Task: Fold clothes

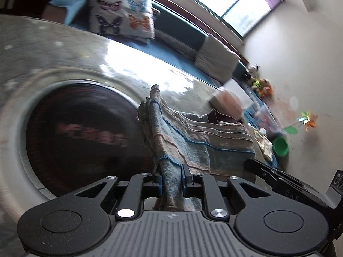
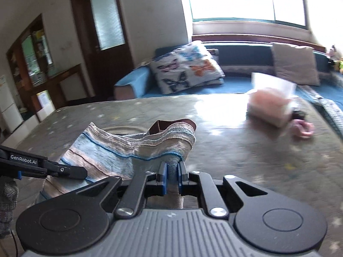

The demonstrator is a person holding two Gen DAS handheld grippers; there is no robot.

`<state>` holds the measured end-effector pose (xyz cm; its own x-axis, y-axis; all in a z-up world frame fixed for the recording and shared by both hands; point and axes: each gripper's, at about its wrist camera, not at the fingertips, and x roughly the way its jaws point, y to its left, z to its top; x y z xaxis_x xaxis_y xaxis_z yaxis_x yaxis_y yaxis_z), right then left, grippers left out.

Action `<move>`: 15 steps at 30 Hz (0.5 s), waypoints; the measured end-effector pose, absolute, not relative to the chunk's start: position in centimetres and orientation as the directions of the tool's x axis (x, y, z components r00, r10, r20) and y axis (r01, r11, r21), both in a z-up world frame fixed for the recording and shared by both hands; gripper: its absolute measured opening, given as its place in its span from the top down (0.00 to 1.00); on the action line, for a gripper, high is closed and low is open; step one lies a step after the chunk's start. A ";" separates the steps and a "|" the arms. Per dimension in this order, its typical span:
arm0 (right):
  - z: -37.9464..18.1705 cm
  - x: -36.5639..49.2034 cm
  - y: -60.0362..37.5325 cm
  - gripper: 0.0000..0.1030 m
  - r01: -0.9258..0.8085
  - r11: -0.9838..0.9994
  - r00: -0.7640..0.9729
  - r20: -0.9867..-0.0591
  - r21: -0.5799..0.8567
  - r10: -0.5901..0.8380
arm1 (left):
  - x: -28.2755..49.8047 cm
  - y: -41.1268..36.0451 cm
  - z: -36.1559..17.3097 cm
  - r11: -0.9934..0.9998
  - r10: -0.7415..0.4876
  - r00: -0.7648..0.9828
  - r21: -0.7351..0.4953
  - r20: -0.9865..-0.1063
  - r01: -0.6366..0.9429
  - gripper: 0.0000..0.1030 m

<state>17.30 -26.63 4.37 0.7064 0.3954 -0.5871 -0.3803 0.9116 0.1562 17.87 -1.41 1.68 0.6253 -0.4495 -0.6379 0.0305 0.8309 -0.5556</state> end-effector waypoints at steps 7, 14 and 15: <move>3.7 19.6 -31.7 0.92 -0.282 0.951 0.742 -0.599 0.127 0.301 | 20.9 -6.4 0.9 0.841 -0.486 0.575 -0.531 -0.659 0.103 0.83; 1.3 21.6 -35.0 0.91 -0.216 0.967 0.735 -0.631 0.132 0.250 | 22.5 -8.9 -0.7 0.885 -0.440 0.541 -0.448 -0.717 0.127 0.80; 0.6 21.9 -35.3 0.91 -0.209 0.969 0.726 -0.642 0.132 0.245 | 22.8 -9.2 -0.9 0.893 -0.426 0.542 -0.432 -0.724 0.125 0.78</move>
<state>21.92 -35.28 0.58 0.7265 0.2445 -0.6422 -0.2091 0.9689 0.1324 22.81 -9.23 -0.87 0.5417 -0.4263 -0.7244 0.1247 0.8931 -0.4323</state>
